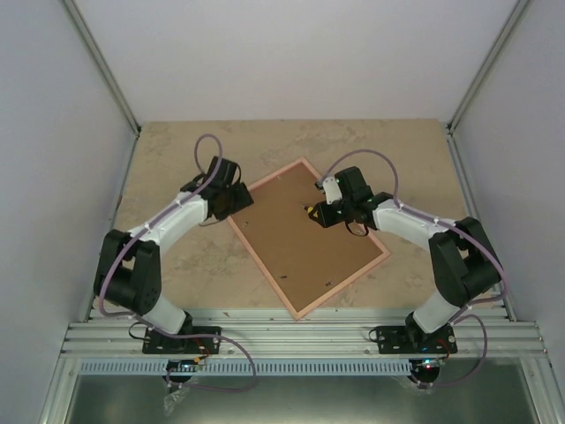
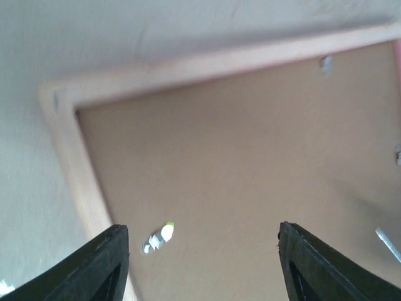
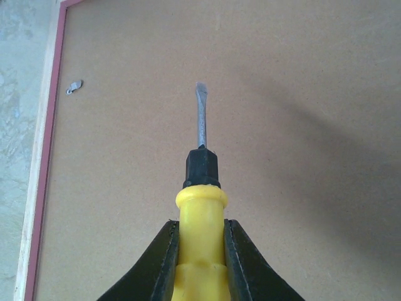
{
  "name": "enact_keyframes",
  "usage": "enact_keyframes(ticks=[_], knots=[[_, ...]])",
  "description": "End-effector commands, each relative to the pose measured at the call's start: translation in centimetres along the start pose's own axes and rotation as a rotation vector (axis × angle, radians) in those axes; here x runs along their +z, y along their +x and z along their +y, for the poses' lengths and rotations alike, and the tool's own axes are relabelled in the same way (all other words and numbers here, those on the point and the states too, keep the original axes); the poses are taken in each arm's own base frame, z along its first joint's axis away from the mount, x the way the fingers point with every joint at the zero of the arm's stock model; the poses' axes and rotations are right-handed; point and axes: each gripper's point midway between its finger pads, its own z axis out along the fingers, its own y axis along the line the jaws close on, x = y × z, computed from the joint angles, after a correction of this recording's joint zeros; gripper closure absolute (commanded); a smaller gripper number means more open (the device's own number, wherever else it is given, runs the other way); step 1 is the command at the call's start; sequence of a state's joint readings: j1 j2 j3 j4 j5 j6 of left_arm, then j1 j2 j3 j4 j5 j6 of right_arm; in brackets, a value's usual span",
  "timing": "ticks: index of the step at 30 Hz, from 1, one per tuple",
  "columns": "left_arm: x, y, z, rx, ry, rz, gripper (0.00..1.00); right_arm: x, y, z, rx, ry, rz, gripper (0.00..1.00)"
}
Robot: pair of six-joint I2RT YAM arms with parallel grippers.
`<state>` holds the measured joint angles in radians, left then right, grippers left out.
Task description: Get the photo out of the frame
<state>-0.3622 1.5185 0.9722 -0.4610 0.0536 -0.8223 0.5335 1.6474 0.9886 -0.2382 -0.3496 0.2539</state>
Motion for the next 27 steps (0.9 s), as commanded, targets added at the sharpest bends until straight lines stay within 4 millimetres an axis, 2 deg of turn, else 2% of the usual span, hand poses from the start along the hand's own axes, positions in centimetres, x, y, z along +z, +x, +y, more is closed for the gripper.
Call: enact_keyframes(ticks=[1, 5, 10, 19, 24, 27], knots=[[-0.7, -4.7, -0.6, 0.319, -0.137, -0.090, 0.30, -1.3, -1.4, -0.2, -0.031, 0.017, -0.069, 1.00], [0.9, -7.3, -3.0, 0.503, -0.163, -0.076, 0.28, -1.7, -1.4, -0.6, -0.030, 0.029, -0.077, 1.00], [4.3, -8.1, -5.2, 0.671, -0.117, -0.009, 0.25, -2.0, -1.3, -0.8, -0.027, 0.035, -0.081, 1.00], [10.1, -8.4, -6.7, 0.767, -0.062, 0.067, 0.23, -1.9, -0.8, -1.2, -0.029, 0.035, -0.058, 1.00], [12.4, -8.4, -6.9, 0.779, -0.030, 0.118, 0.25, -1.8, -0.7, -1.3, -0.029, 0.035, -0.047, 1.00], [13.6, -8.3, -6.3, 0.772, -0.041, 0.145, 0.29, -1.8, -0.9, -1.3, -0.029, 0.036, -0.047, 1.00]])
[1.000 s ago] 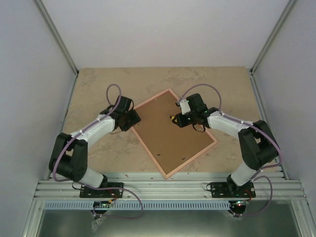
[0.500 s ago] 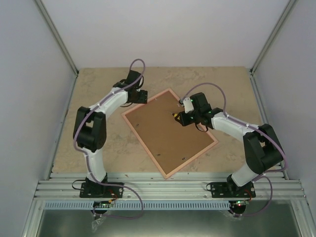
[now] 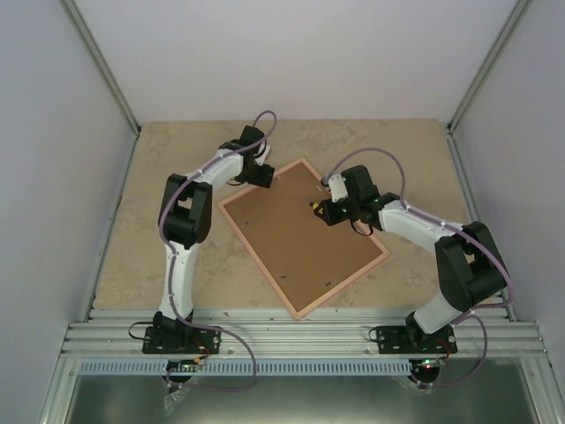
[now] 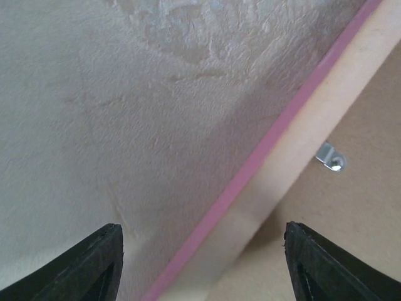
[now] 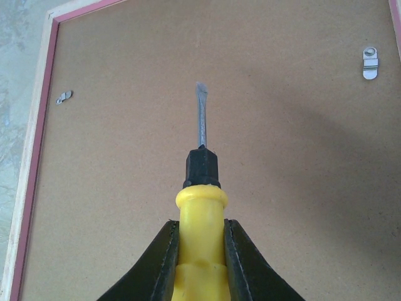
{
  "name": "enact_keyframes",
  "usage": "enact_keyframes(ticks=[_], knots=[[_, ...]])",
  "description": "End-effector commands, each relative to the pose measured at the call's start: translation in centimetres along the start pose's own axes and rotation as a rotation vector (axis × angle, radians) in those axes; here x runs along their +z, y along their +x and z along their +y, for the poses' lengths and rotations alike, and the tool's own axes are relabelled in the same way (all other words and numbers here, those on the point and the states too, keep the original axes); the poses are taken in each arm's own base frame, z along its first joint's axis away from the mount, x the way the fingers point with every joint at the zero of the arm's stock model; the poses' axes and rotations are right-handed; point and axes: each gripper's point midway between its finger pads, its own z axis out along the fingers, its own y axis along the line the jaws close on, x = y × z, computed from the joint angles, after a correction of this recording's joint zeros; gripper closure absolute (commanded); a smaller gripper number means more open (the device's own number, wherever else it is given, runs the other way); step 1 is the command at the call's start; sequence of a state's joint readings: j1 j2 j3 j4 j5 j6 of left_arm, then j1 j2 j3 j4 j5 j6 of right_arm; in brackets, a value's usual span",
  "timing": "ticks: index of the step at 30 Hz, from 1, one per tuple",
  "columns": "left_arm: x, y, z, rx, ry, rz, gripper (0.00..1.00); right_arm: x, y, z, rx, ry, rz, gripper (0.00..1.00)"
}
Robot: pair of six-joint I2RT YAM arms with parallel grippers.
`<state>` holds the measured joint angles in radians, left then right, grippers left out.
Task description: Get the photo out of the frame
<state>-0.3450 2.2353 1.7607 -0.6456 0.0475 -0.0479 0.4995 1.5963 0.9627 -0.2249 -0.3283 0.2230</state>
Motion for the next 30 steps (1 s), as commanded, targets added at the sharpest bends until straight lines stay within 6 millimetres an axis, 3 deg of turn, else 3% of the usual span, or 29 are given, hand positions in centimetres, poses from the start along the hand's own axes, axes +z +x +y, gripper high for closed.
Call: enact_keyframes(ticks=[1, 16, 25, 30], knots=[[1.3, 0.3, 0.1, 0.020, 0.041, 0.047, 0.30, -0.3, -0.2, -0.1, -0.009, -0.001, 0.001, 1.00], [1.1, 1.6, 0.7, -0.027, 0.023, 0.086, 0.69, 0.2, -0.5, 0.1, -0.005, -0.021, 0.003, 1.00], [-0.6, 3.0, 1.2, -0.078, -0.015, 0.112, 0.78, 0.1, -0.9, 0.5, -0.008, -0.038, -0.009, 1.00], [-1.5, 4.9, 0.9, -0.139, -0.008, 0.141, 0.83, 0.2, -1.2, 0.6, -0.012, -0.044, -0.017, 1.00]])
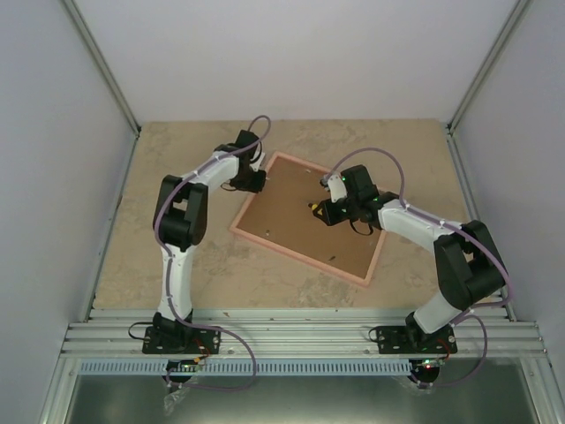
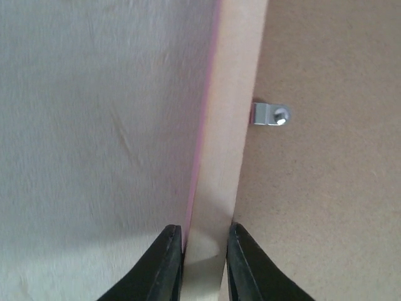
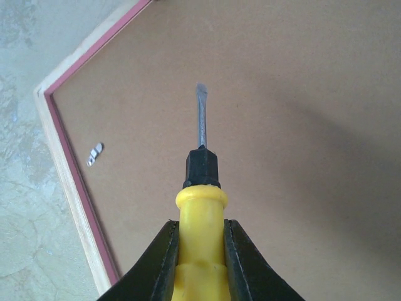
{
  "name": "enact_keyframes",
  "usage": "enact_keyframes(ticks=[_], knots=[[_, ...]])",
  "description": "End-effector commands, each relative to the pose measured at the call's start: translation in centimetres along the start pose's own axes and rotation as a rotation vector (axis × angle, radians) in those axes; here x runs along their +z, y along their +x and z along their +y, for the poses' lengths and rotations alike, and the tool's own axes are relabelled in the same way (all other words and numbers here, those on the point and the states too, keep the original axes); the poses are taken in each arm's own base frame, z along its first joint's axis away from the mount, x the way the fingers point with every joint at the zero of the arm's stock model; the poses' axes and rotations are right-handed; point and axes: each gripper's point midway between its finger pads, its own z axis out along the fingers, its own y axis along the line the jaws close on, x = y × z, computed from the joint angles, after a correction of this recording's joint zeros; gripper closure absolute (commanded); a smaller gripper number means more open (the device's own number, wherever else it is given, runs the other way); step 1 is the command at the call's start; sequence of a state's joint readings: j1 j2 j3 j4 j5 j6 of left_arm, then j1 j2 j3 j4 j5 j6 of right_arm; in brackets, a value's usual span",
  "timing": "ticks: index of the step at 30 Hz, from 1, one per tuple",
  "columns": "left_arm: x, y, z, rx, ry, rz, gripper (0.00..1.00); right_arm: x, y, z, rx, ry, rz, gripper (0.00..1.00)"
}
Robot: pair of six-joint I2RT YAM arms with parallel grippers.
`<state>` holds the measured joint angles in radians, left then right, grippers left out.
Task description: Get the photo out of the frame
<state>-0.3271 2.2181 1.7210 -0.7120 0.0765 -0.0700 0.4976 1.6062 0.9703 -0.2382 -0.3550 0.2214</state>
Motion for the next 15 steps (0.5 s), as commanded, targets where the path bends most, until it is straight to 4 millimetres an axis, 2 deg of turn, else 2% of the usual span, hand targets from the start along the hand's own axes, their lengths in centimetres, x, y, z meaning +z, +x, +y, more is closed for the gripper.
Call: enact_keyframes(ticks=[1, 7, 15], knots=[[-1.5, 2.7, 0.4, -0.108, -0.016, 0.054, 0.83, 0.0, -1.5, 0.3, -0.018, -0.021, -0.033, 1.00], [-2.2, 5.0, -0.4, -0.167, 0.013, 0.081, 0.86, 0.2, -1.9, 0.8, -0.028, -0.043, -0.040, 1.00], [-3.4, 7.1, -2.2, -0.210, 0.051, 0.093, 0.88, 1.0, -2.2, 2.1, -0.061, -0.072, -0.031, 0.99]])
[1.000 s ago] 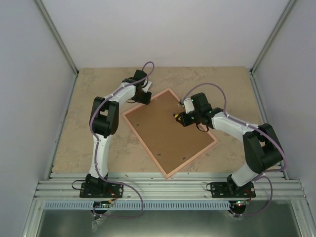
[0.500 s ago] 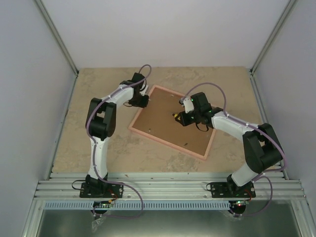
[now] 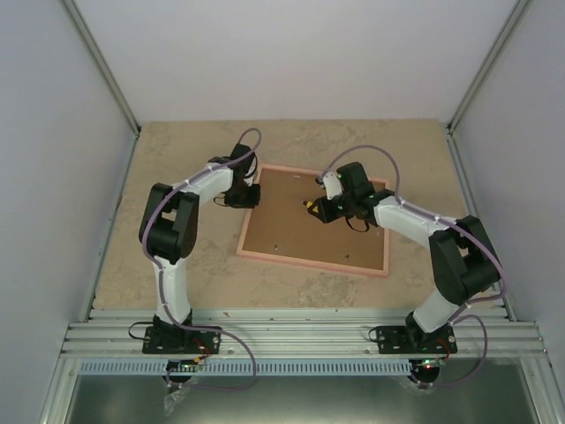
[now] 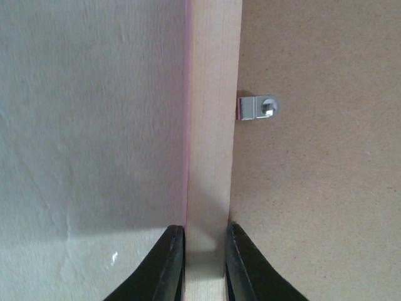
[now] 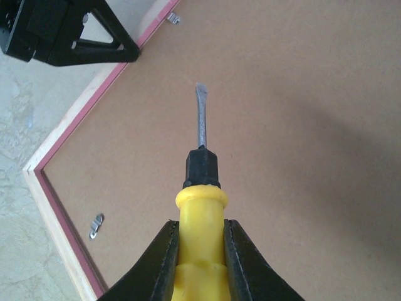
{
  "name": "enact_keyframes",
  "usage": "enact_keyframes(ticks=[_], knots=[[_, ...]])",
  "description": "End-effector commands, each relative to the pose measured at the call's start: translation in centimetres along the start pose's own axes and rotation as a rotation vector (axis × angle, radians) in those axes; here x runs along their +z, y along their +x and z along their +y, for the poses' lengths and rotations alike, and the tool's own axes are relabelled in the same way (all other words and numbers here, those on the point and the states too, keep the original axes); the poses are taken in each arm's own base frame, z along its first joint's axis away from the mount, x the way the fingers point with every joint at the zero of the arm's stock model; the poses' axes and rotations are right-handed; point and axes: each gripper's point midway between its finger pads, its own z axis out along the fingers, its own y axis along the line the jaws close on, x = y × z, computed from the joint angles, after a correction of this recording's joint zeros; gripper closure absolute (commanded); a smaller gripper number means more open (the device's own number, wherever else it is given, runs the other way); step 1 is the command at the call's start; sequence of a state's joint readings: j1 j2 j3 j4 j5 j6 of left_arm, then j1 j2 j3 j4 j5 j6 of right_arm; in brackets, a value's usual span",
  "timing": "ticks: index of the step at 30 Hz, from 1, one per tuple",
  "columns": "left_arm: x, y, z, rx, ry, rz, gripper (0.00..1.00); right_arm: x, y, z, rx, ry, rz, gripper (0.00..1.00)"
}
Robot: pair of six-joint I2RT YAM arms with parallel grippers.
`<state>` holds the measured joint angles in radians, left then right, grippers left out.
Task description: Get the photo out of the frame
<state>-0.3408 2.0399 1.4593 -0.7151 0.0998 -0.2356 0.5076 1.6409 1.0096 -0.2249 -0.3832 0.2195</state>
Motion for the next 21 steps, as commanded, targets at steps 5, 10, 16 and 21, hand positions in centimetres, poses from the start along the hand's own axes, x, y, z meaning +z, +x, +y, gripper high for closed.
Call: enact_keyframes(ticks=[5, 10, 16, 21], knots=[[-1.9, 2.7, -2.4, -0.064, 0.057, 0.010, 0.88, 1.2, -1.1, 2.4, -0.072, -0.061, -0.008, 0.99], [-2.2, 4.3, -3.2, -0.077, 0.060, 0.023, 0.88, 2.4, -0.8, 3.7, -0.101, -0.090, 0.011, 1.00], [-2.5, 5.8, -3.4, -0.108, 0.075, 0.029, 0.88, 3.9, -0.6, 4.9, -0.121, -0.117, 0.035, 1.00], [-2.6, 6.8, -3.4, -0.121, 0.086, 0.036, 0.88, 5.2, -0.1, 5.8, -0.125, -0.161, 0.056, 1.00]])
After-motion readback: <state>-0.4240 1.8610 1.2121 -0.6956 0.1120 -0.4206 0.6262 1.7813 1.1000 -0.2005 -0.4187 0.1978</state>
